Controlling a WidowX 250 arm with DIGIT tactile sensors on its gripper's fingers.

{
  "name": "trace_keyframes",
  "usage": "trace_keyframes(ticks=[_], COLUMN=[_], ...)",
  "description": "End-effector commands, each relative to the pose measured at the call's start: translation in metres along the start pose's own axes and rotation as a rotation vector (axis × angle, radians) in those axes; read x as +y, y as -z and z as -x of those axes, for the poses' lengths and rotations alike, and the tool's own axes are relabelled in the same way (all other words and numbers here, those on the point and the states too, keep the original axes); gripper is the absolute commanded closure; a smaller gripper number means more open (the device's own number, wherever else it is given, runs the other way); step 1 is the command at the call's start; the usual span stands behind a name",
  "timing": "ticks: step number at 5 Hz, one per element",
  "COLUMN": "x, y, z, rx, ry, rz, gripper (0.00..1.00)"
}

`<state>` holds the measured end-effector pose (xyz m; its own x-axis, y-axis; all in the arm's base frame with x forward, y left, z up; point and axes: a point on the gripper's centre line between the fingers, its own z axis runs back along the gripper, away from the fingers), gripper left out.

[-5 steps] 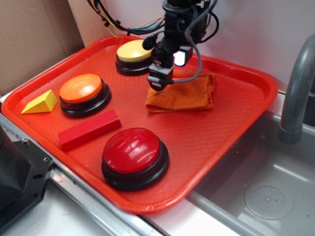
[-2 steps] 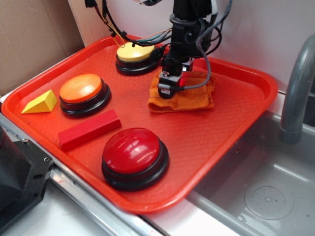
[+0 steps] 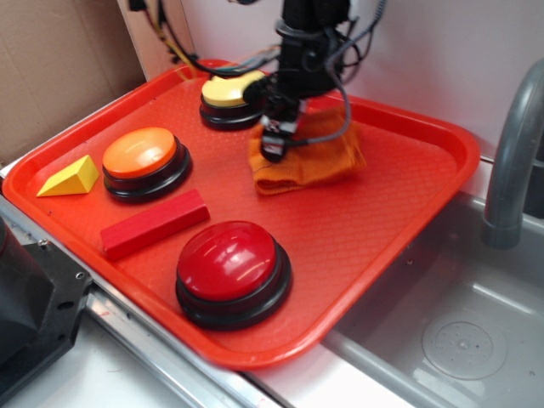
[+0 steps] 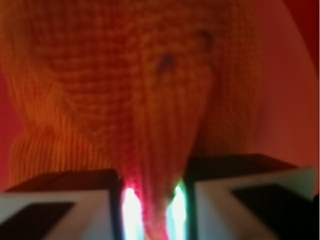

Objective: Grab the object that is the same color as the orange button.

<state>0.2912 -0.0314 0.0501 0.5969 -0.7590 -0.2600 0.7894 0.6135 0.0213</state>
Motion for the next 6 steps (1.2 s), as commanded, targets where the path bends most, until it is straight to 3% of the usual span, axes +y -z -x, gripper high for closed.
trace_keyframes(ticks=[1, 2, 3, 4, 5, 6], x=[-0.018, -0.032, -0.050, -0.064, -0.071, -0.067], y=[-0.080, -0.113, -0.149, -0.170, -0.177, -0.174], z=[0.019, 0.038, 0.060, 0.076, 0.088, 0.089], rx=[-0.045, -0.005, 0.040, 0.016, 0.017, 0.010], ry=[-0.340, -0.556, -0.710, -0.732, -0.791, -0.759], rz=[-0.162, 0.018, 0.111, 0.122, 0.035, 0.056], gripper=[1.00, 1.00, 1.00, 1.00, 1.00, 1.00])
